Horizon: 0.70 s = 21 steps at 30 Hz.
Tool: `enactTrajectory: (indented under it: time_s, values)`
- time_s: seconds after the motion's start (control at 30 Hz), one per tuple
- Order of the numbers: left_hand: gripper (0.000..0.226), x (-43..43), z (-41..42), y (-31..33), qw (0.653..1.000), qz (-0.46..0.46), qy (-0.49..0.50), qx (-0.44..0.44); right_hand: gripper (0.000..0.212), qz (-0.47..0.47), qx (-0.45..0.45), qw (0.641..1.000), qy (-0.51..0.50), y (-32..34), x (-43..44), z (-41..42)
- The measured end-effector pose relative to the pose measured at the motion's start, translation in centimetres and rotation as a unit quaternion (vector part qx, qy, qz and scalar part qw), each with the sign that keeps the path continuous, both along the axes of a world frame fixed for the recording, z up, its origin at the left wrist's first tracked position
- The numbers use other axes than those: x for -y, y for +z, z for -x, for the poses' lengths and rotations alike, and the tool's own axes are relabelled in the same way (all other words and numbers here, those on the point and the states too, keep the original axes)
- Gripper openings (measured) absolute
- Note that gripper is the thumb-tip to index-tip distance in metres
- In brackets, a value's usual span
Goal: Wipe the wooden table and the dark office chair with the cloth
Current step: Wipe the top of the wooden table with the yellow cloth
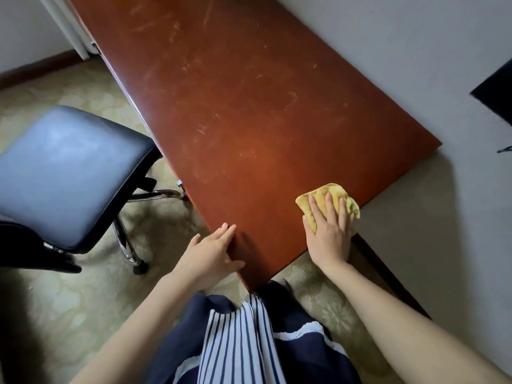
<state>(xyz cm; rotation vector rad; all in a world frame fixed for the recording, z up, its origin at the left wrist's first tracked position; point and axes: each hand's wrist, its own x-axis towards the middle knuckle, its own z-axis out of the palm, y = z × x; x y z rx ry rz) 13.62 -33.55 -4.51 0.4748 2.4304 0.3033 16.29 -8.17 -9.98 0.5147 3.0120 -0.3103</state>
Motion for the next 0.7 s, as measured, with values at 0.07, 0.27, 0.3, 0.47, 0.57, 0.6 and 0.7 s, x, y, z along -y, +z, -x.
enactTrajectory:
  time_s: [0.07,0.27,0.3,0.47,0.57,0.6,0.7]
  values:
    - [0.079,1.2,0.3,-0.1,0.999,-0.031,-0.03,-0.005,0.054,-0.008,0.006,1.0,0.002,0.1,1.9,-0.6]
    - [0.075,6.0,1.3,-0.3,0.993,-0.028,-0.115,-0.008,0.054,-0.008,0.03,0.999,-0.017,0.7,8.8,-3.0]
    - [0.074,6.9,1.6,-0.2,0.992,-0.026,-0.126,-0.004,0.054,-0.008,0.038,0.999,-0.023,0.9,10.1,-3.6]
    - [0.074,10.5,3.0,0.0,0.99,-0.025,-0.141,0.004,0.053,-0.01,0.06,0.998,0.011,1.5,15.8,-6.6]
    - [0.074,11.9,4.3,-0.1,0.992,-0.035,-0.121,0.003,0.052,-0.016,0.077,0.994,0.07,1.7,17.0,-7.2]
    - [0.074,12.3,4.7,-0.1,0.993,-0.04,-0.113,0.002,0.051,-0.017,0.087,0.993,0.079,1.7,16.8,-7.1]
    - [0.073,13.3,5.9,-0.5,0.995,-0.047,-0.093,0.0,0.05,-0.005,0.101,0.992,0.081,1.8,16.1,-5.1]
